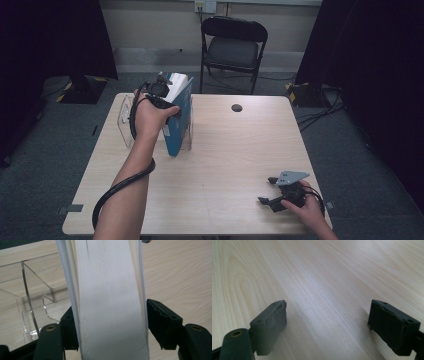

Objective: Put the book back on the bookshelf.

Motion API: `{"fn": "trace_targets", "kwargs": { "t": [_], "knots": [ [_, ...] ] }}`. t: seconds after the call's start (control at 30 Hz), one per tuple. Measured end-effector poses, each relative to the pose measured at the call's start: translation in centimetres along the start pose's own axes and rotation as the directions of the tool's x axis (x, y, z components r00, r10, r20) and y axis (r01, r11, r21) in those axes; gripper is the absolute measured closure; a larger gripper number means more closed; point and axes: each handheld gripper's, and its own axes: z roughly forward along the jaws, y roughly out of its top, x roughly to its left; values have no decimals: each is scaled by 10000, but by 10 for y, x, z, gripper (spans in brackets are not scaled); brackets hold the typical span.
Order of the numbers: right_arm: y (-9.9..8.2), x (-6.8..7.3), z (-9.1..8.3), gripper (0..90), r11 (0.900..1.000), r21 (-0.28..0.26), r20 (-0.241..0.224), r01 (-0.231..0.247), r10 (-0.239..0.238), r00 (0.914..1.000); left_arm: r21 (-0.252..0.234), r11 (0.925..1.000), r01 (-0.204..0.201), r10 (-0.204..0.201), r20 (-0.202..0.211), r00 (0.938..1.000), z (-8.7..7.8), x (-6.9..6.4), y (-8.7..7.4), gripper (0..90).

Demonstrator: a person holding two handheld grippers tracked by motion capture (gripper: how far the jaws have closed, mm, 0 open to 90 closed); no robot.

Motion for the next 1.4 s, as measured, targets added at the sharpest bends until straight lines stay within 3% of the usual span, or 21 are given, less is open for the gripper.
{"fn": "trace_targets", "kwargs": {
  "t": [0.17, 0.3, 0.8, 1.4],
  "knots": [
    [0, 0, 0, 144, 10000, 1, 0, 1, -1, 10000, -67, 10000, -33, 34, 62, 10000, -3, -2, -3, 304],
    [0, 0, 0, 144, 10000, -1, -1, 0, 0, 10000, 145, 9998, -101, 98, 202, 9997, -3, -1, -8, 285],
    [0, 0, 0, 144, 10000, 1, 0, 5, -5, 10000, -157, 9994, -316, 323, 452, 9985, -17, -2, -18, 233],
    [0, 0, 0, 144, 10000, -16, 23, 0, 0, 10000, -118, 9980, -627, 636, 1134, 9915, -24, 4, -40, 194]
  ]
}}
